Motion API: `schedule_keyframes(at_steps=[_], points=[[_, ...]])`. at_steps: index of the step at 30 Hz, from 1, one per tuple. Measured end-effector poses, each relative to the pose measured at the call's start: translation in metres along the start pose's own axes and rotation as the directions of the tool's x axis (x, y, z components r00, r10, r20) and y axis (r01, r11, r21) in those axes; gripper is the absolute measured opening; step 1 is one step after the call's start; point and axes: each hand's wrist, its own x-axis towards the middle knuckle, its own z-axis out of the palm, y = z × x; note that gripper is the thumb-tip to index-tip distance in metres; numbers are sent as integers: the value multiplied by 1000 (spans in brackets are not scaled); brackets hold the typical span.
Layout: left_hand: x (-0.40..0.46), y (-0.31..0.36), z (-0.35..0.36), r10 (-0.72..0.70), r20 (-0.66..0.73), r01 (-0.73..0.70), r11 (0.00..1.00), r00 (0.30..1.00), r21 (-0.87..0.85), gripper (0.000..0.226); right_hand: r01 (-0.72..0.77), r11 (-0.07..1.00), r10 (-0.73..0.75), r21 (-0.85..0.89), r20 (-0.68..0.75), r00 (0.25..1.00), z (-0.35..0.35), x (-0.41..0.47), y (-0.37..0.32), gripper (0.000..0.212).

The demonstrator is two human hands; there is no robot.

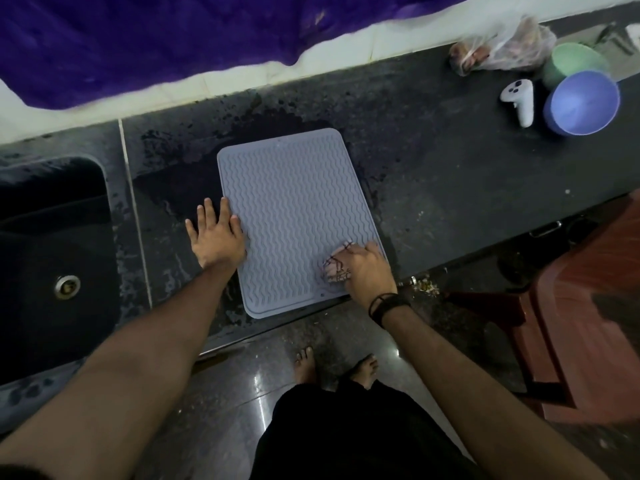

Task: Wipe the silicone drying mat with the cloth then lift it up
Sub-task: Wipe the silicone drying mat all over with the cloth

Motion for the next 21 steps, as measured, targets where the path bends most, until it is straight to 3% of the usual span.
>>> schedule_keyframes(at_steps=[4,7,13,18,21], points=[[1,8,-7,1,-25,-1,1000,1000,2,55,13,999,-13,-47,15,1000,10,-35,9,45],[-7,29,-8,117,-118,-120,992,986,-22,53,43,999,-43,-29,28,999,9,-61,17,44],[-20,86,6,326,-126,-333,942,937,-47,53,-11,1000,14,17,-182,983,-9,-8,2,44],[-13,100,17,327,-187,-346,935,926,-80,53,-48,997,47,-60,-15,999,4,23,-11,46],[-8,95,25,308,-187,-331,938,933,-105,54,-31,995,29,-91,-21,999,13,-4,-7,48]])
